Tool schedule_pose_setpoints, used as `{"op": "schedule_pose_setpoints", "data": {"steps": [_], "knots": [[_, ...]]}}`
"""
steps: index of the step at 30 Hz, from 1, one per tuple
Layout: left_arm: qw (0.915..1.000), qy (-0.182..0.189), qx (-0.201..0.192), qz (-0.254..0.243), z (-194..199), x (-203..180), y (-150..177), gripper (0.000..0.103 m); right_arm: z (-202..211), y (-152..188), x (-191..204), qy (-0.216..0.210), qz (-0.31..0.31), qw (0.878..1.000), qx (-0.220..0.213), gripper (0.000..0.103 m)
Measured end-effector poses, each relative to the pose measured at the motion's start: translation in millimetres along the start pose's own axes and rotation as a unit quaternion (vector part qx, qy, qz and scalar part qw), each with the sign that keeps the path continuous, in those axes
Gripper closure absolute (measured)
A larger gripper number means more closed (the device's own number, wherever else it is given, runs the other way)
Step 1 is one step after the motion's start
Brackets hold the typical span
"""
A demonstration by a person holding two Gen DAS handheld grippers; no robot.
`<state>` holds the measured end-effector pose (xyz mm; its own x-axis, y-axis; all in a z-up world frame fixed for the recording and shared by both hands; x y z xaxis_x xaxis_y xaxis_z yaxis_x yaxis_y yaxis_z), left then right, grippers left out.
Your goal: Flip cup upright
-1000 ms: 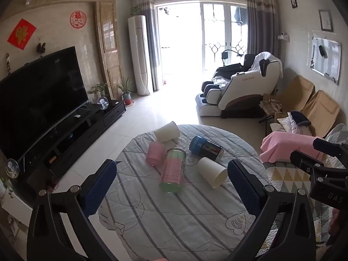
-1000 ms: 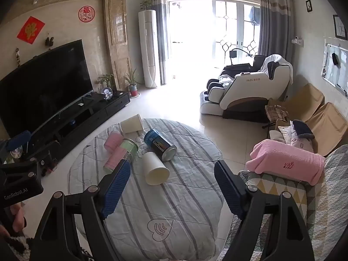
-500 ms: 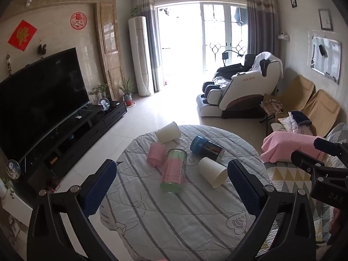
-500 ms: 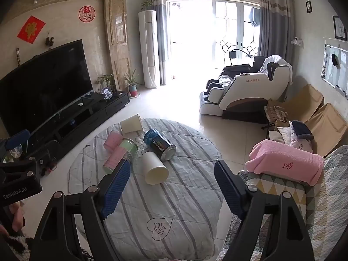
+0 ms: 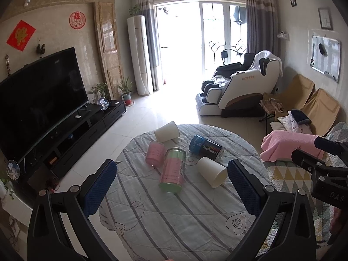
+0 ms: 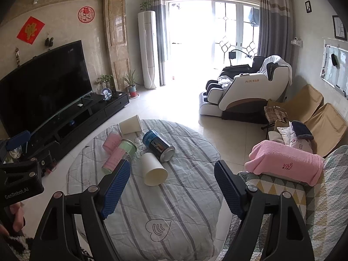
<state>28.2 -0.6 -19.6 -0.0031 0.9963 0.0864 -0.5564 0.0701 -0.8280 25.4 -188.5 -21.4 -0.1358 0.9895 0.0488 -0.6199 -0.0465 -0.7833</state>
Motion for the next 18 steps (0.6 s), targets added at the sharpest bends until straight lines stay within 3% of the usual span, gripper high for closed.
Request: {"op": "schedule_pose_setpoints", "data": {"steps": [18], "knots": [[0.9999, 0.011, -0.004, 0.003, 0.0, -3.1, -5.6, 0.000, -6.5, 2.4, 1.4, 0.001, 0.004, 1.000, -0.001, 0.022]]}}
Point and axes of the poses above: each gripper's, at about its wrist camera, not at the fingertips, and z roughly against the way its jaws point, x to its left, y to its underside, the point moved 4 cm from there along -z, roughly the way its jaws point, and after that the axes turned 3 degrees about -y, right-handed, at the moved point
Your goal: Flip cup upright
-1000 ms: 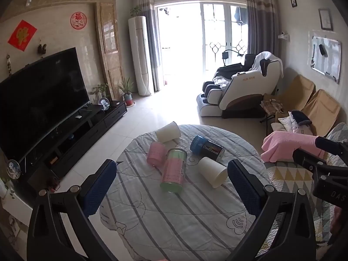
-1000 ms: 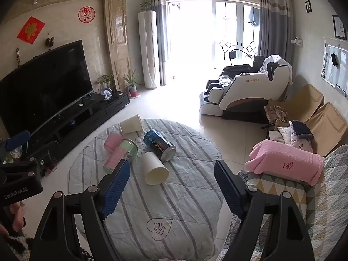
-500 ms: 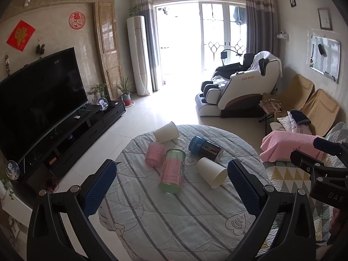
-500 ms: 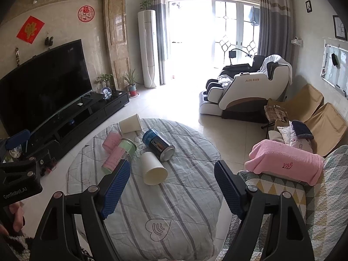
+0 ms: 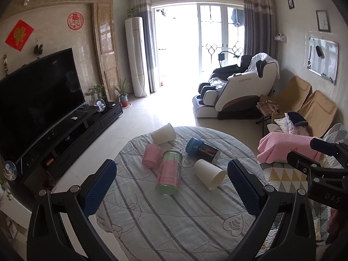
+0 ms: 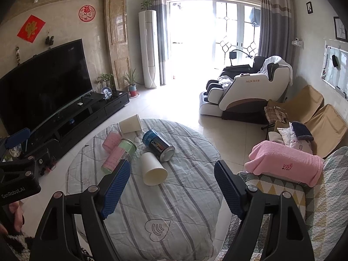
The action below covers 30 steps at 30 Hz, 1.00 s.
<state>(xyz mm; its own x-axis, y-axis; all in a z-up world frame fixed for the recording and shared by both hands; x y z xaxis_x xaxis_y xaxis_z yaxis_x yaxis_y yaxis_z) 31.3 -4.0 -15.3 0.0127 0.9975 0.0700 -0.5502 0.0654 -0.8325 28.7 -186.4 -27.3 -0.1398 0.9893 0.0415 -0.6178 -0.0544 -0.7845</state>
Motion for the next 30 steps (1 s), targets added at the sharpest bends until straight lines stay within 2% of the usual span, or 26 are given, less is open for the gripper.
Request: {"op": "schedule_pose_setpoints", "data": {"steps": [17, 30], "knots": [[1.0000, 0.002, 0.002, 0.000, -2, 1, 0, 0.000, 0, -1, 0, -0.003, 0.001, 1.000, 0.001, 0.022], [0.9983, 0.000, 0.058, -0.003, -27, 0, 15, 0.000, -20, 7, 4, -0.020, -0.005, 0.999, 0.050, 0.022]]}}
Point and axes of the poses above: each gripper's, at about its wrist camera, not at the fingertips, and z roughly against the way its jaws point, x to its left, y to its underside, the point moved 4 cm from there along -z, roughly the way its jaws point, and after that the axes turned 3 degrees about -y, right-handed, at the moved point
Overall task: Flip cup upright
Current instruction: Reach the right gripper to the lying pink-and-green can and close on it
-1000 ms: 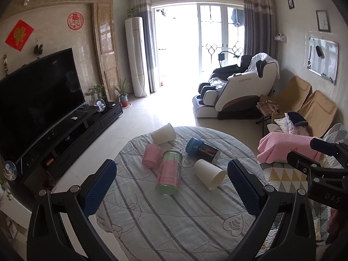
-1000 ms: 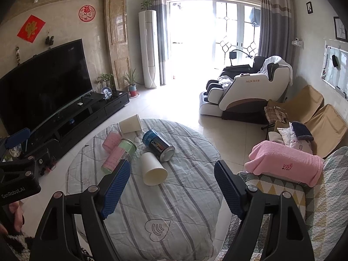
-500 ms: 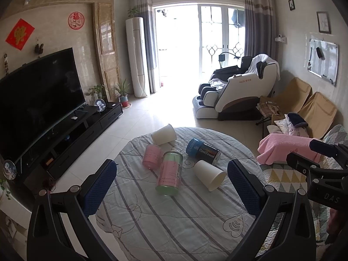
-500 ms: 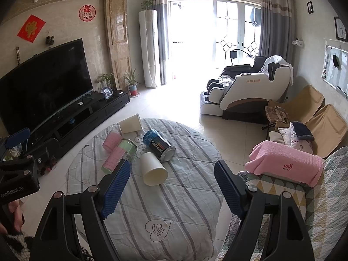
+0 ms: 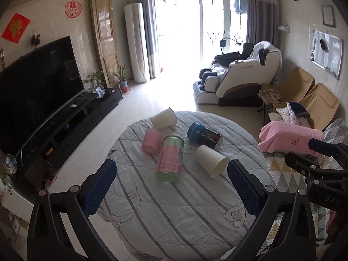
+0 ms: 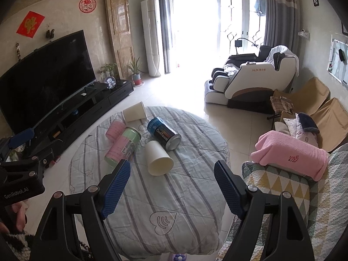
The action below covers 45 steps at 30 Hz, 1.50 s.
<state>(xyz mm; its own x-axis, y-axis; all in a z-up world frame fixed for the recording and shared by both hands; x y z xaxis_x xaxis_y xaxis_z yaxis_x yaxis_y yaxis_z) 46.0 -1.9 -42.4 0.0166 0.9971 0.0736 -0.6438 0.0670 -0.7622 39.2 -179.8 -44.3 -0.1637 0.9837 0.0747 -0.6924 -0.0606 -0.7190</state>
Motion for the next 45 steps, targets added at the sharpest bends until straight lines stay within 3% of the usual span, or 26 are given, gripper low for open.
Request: {"op": "schedule_pose_setpoints", "data": {"steps": [17, 24, 35, 45], "knots": [[0.9926, -0.004, 0.122, -0.001, -49, -11, 39, 0.000, -46, 28, -8, -0.033, -0.018, 0.993, 0.112, 0.022], [0.9892, -0.005, 0.146, -0.001, -56, -12, 44, 0.000, -61, 33, -14, -0.044, -0.028, 0.988, 0.146, 0.022], [0.9868, -0.019, 0.160, 0.021, -65, 9, 40, 0.000, -93, -4, -7, -0.081, -0.044, 0.985, 0.149, 0.022], [0.9814, -0.015, 0.187, 0.043, -79, 41, 41, 0.000, -182, -53, 68, -0.139, -0.026, 0.970, 0.198, 0.022]]}}
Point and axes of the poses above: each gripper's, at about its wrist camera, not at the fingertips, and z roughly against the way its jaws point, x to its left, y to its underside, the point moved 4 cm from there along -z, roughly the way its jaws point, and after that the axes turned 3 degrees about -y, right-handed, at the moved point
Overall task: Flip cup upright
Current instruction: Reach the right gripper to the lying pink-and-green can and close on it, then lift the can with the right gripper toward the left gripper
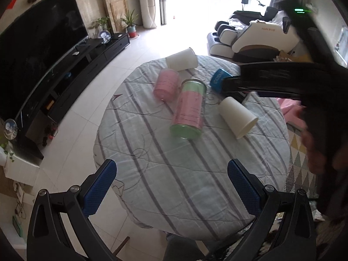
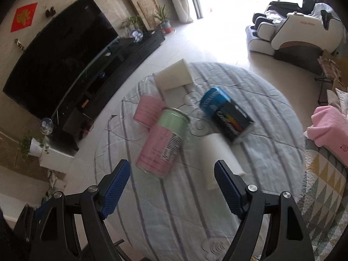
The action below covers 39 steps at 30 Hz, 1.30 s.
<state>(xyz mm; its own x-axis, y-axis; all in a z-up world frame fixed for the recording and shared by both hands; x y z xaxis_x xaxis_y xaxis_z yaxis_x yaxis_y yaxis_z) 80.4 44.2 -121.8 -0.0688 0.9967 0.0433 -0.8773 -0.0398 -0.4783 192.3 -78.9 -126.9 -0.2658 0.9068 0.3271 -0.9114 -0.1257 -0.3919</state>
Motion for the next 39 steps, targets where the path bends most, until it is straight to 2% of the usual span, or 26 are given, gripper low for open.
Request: {"op": "schedule_pose_setpoints", "data": {"steps": [4, 11, 12, 13, 16, 17, 18, 24, 28, 32, 35, 39], "knots": [[0.9998, -0.006, 0.010, 0.018, -9, 21, -3, 0.000, -55, -17, 17, 0.008, 0.004, 0.999, 0.040, 0.022], [0.9987, -0.008, 0.035, 0.037, -23, 52, 6, 0.000, -139, -14, 8, 0.053, -0.041, 0.990, 0.124, 0.022], [0.9985, -0.007, 0.039, 0.038, -26, 54, 8, 0.000, -146, -14, 8, 0.049, -0.048, 0.989, 0.131, 0.022], [0.9982, -0.007, 0.045, 0.038, -28, 57, 11, 0.000, -156, -13, 8, 0.028, -0.066, 0.988, 0.137, 0.022], [0.9976, -0.008, 0.055, 0.041, -33, 63, 16, 0.000, -175, -13, 12, 0.020, -0.076, 0.986, 0.146, 0.022], [0.9975, -0.009, 0.056, 0.042, -32, 64, 18, 0.000, -182, -11, 13, 0.017, -0.079, 0.985, 0.151, 0.027], [0.9975, -0.010, 0.056, 0.043, -32, 67, 19, 0.000, -185, -9, 13, 0.015, -0.085, 0.984, 0.153, 0.027], [0.9974, -0.006, 0.050, 0.051, -29, 76, 20, 0.000, -166, 1, 14, 0.010, -0.089, 0.986, 0.140, 0.029], [0.9983, 0.003, 0.039, 0.044, -25, 72, 17, 0.000, -127, 14, 8, 0.014, -0.067, 0.989, 0.132, 0.029], [0.9989, 0.013, 0.033, 0.031, -21, 62, 17, 0.000, -93, 43, 6, 0.009, -0.053, 0.989, 0.137, 0.029], [0.9990, 0.017, 0.033, 0.024, -19, 55, 20, 0.000, -83, 76, 0, 0.016, -0.053, 0.985, 0.163, 0.029], [0.9988, 0.018, 0.041, 0.020, -18, 47, 27, 0.000, -99, 119, -17, 0.034, -0.056, 0.976, 0.207, 0.029]]}}
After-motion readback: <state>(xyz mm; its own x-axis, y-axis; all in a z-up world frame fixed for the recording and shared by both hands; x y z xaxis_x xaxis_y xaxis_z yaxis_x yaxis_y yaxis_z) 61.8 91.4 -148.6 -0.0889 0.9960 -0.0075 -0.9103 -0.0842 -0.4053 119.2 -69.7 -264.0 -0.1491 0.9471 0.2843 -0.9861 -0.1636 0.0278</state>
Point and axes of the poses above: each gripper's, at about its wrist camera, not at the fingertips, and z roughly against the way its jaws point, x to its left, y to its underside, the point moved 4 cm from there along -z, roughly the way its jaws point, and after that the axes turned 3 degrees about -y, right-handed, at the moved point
